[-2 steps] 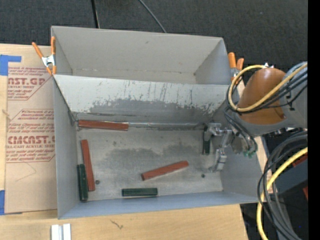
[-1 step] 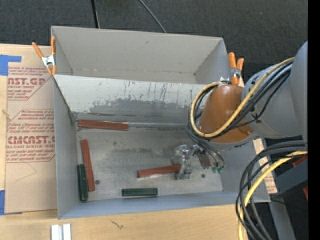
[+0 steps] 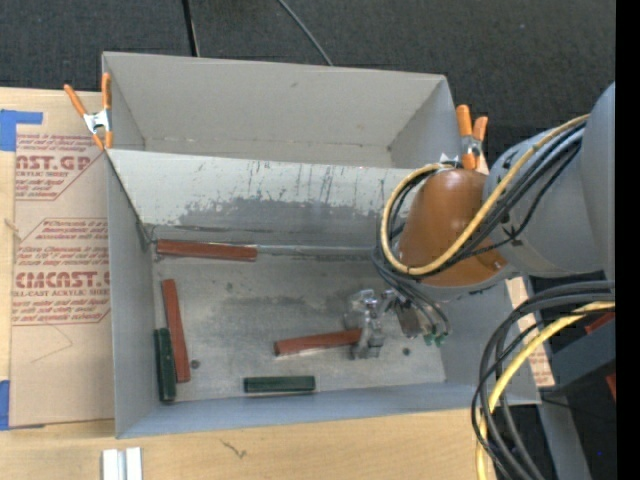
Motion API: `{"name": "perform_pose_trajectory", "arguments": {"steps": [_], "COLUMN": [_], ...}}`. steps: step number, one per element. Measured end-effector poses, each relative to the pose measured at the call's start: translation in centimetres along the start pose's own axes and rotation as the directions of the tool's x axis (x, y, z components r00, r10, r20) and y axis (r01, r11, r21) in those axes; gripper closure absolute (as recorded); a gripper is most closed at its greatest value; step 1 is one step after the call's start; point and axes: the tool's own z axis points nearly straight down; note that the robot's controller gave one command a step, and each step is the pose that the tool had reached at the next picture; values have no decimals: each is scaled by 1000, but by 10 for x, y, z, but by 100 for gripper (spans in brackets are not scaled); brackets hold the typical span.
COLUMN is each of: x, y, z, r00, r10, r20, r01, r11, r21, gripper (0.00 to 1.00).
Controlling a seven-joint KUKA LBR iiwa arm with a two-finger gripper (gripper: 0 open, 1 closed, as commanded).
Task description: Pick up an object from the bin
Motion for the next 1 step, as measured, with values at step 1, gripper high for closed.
{"name": "perform_pose_trajectory", "arguments": {"steps": [1], "x": [3], "y": [-9], "z": [-183], "r00": [1000], "r10": [0], "r20": [9], "r01": [0], "r11": [1000], "r21": [4], "gripper": [100]}}
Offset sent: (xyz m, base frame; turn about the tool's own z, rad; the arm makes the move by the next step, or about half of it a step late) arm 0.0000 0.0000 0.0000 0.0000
